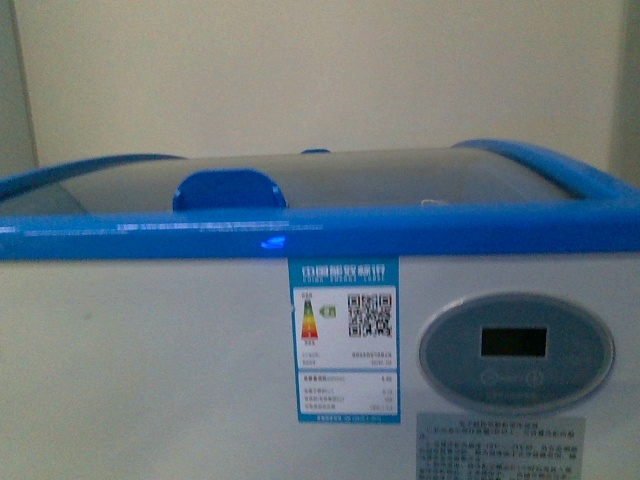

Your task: Put drink in fridge

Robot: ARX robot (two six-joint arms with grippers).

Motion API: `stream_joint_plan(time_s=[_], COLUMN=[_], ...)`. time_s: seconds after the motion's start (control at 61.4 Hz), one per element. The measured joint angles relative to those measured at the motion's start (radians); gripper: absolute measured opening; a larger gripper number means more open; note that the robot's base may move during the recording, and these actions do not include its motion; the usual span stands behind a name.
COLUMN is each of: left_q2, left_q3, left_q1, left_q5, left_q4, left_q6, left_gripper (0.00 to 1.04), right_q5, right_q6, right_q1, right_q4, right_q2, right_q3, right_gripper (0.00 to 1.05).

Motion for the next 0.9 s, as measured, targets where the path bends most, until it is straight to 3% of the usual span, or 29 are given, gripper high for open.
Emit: stream_joint_plan(time_s=[0.781,0.83,0.895], left_q2=[0.000,0.068,0.243], left_q3=[0.000,0.037,0.083], left_q1=[0.000,0.034,0.052], left_q5=[0.002,0.117,0.206], left_q4=[0.000,-0.076,-0.019], left_q6=[0.000,-0.073,-0.145], left_gripper=[0.97,0.97,0.97], right_q5=[0.000,0.001,0.001], right_q6=[0.000,0.000,0.000], right_q1=[0.000,0.000,0.000], right_q4=[0.001,0.001,0.001], right_q2=[0.000,0.000,0.000], right_q3=[0.000,0.000,0.000], right_gripper=[0.39,0.39,0.39])
